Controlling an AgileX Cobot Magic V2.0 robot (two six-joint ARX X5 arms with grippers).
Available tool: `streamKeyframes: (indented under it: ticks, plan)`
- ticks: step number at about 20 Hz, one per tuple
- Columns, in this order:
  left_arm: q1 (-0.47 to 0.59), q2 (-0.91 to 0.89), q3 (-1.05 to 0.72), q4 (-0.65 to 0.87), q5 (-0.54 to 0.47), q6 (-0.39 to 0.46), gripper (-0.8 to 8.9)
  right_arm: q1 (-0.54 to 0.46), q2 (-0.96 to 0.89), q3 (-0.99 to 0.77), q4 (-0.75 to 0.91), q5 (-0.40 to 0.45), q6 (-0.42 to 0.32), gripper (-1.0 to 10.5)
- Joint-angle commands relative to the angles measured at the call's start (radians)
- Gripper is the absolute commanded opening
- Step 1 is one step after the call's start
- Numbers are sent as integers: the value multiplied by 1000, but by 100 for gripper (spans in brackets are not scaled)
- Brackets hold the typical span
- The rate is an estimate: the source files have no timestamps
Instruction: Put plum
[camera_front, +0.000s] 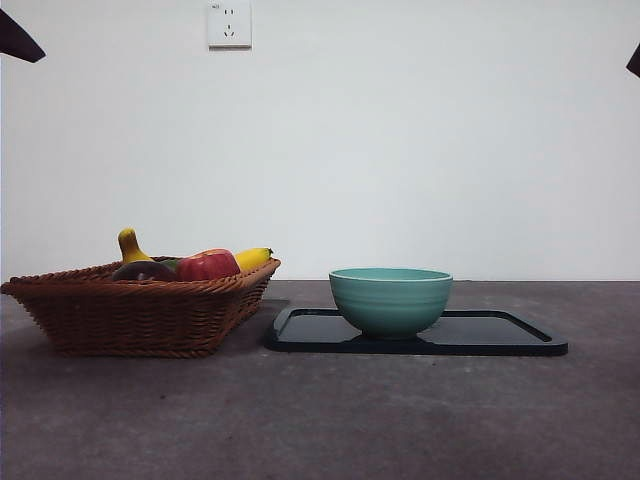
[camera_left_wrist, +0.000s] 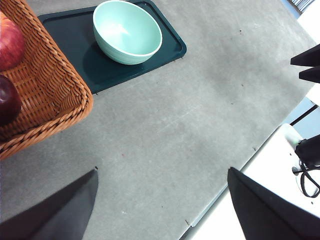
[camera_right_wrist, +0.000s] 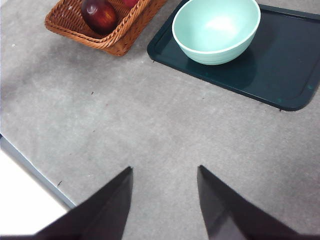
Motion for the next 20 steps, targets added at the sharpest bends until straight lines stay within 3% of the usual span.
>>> streamKeyframes:
  ticks: [1, 4, 6, 14, 20]
  plan:
    - [-4, 6, 9, 7, 3, 17, 402, 5, 5, 2, 31, 4, 68, 208]
    - [-4, 6, 9, 7, 3, 17, 402, 1, 78, 13, 138, 17, 222, 246]
    - [-4, 6, 9, 7, 3, 17, 402, 0, 182, 51, 224, 54, 253, 275]
    - [-4, 6, 9, 6, 3, 24, 402, -69, 786, 447, 276, 60, 209, 276]
    - [-4, 6, 9, 7, 3, 24, 402, -71, 1075, 627, 277, 98, 164, 276]
